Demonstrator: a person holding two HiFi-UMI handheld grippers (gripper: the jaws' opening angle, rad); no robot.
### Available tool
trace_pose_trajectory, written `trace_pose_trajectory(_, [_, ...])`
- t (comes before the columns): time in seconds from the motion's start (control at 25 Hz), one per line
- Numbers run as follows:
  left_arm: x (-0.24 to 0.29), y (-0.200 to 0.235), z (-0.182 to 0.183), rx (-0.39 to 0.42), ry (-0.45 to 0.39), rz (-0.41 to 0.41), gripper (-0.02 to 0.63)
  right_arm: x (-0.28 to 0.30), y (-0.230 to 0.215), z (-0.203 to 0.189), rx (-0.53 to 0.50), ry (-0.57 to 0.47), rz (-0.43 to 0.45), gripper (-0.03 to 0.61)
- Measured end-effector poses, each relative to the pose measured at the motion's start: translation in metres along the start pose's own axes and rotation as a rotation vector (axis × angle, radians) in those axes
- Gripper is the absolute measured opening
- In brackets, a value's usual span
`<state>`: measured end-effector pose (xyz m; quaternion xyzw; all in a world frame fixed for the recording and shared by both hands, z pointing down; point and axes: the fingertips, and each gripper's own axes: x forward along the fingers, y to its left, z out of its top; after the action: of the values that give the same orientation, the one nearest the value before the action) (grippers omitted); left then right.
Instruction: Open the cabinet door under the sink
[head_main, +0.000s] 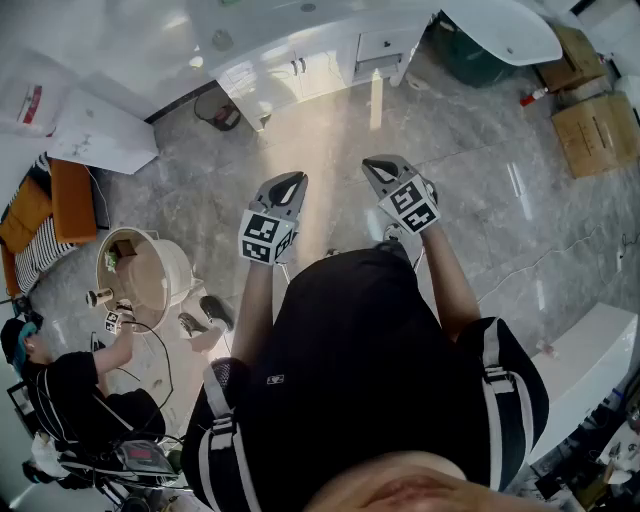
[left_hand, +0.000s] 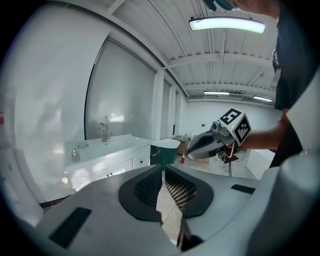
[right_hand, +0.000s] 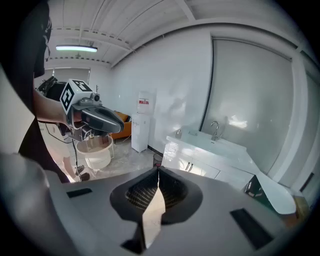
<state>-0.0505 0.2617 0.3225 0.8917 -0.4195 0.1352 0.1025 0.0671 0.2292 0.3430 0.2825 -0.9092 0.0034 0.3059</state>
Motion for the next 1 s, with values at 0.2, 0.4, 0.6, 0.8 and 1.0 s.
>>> trace_pose_trajectory(0.2, [-0.004, -0.003, -0.002, 0.004, 0.004, -0.001, 0.028, -0.001, 0.003, -0.001, 0.000, -0.005, -0.002, 0.060])
trace_pose_trajectory(0.4, [-0.011, 0.001, -0.005, -0.003, -0.001, 0.005, 0.028, 0.003, 0.012, -0.003, 0.002, 0.004, 0.012, 0.060])
trace_pose_trajectory(0.6, [-0.018, 0.000, -0.011, -0.016, 0.000, 0.004, 0.028, 0.008, 0.019, -0.008, 0.013, 0.034, 0.011, 0.060])
trace_pose_trajectory(0.8, [-0.025, 0.004, -0.016, -0.028, 0.003, 0.006, 0.028, 0.012, 0.027, -0.011, 0.015, 0.051, 0.017, 0.060])
trace_pose_trajectory(1.0, [-0.030, 0.007, -0.018, -0.040, 0.001, 0.017, 0.028, 0.014, 0.032, -0.014, 0.029, 0.063, 0.035, 0.060])
